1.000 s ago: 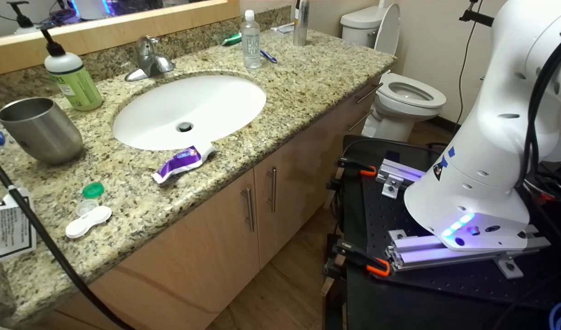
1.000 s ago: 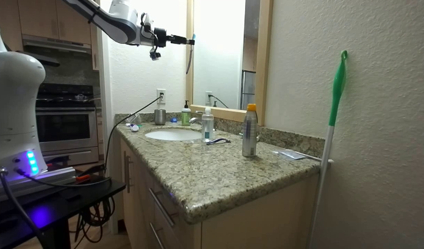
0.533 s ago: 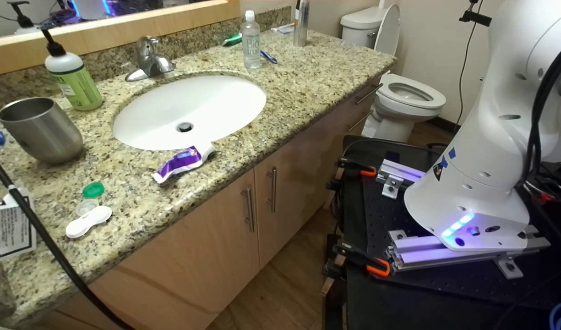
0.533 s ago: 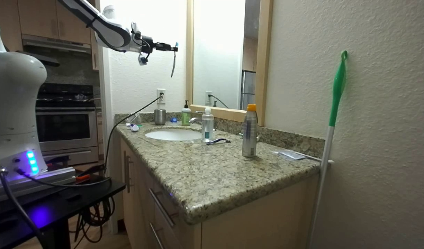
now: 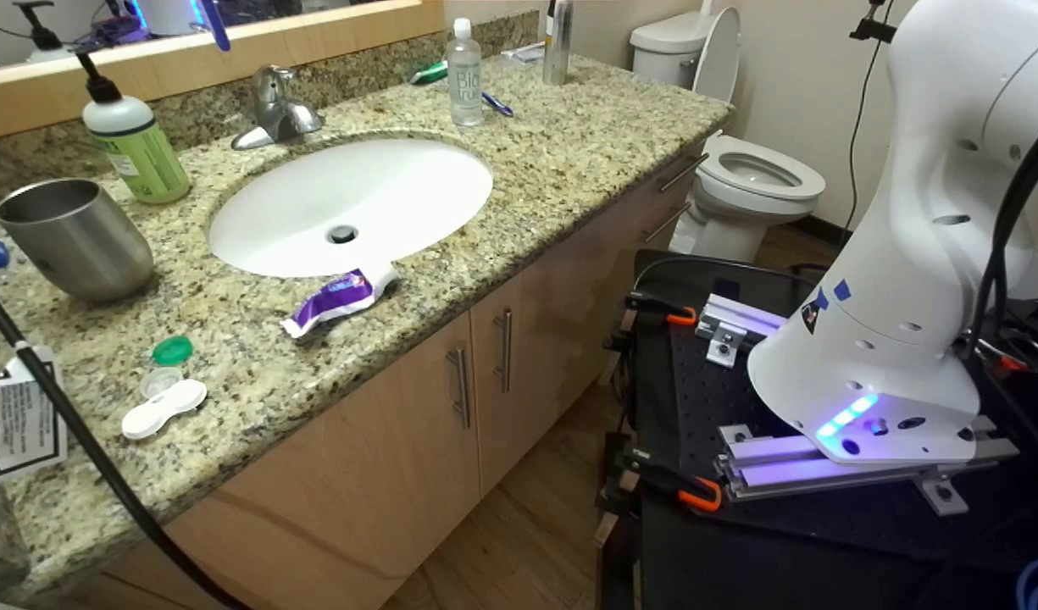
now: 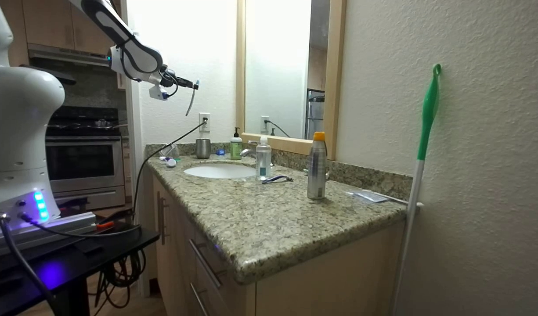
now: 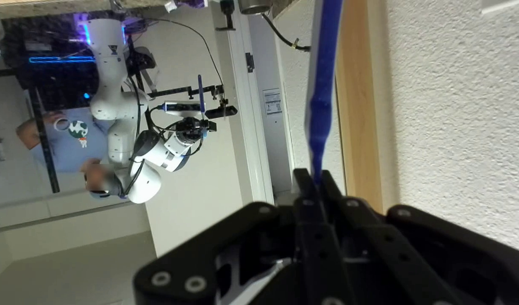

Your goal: Pick the toothbrush on the counter and put it in the cup

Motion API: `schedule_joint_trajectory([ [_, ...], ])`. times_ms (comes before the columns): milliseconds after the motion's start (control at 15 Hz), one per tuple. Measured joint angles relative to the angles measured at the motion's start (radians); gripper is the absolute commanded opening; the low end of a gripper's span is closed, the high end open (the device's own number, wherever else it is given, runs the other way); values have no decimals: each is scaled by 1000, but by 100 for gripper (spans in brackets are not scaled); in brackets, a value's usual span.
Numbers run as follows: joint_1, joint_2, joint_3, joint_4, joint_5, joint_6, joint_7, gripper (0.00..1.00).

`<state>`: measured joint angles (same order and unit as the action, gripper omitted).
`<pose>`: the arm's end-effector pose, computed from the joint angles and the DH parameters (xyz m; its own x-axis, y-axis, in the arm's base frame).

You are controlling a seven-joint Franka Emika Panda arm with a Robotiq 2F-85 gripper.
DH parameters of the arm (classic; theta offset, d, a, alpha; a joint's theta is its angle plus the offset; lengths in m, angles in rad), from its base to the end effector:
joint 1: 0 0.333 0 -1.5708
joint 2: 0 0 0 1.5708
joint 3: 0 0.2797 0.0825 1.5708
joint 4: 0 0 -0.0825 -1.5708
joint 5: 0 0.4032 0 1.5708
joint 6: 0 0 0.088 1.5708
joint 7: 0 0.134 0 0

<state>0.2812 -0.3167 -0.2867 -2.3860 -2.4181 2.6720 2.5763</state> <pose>0.5193 0.0092 0.4107 0.1172 -0.1828 0.9761 -0.3021 -0.9429 -0.1403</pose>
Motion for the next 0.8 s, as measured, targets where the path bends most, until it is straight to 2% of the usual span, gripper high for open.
schedule_joint_trajectory([
  [67, 2, 11, -4, 8, -1, 3, 3, 6],
  [133, 2, 13, -6, 11, -1, 5, 3, 1],
  [267, 2, 13, -7, 14, 0, 3, 3, 1],
  [400, 14, 27, 1, 8, -2, -70, 30, 1],
  [667, 170, 109, 0, 19, 94, -271, 28, 1],
  [733, 196, 140, 1, 36, 118, -289, 28, 1],
  [800, 208, 178, 0, 62, 142, -295, 28, 6],
])
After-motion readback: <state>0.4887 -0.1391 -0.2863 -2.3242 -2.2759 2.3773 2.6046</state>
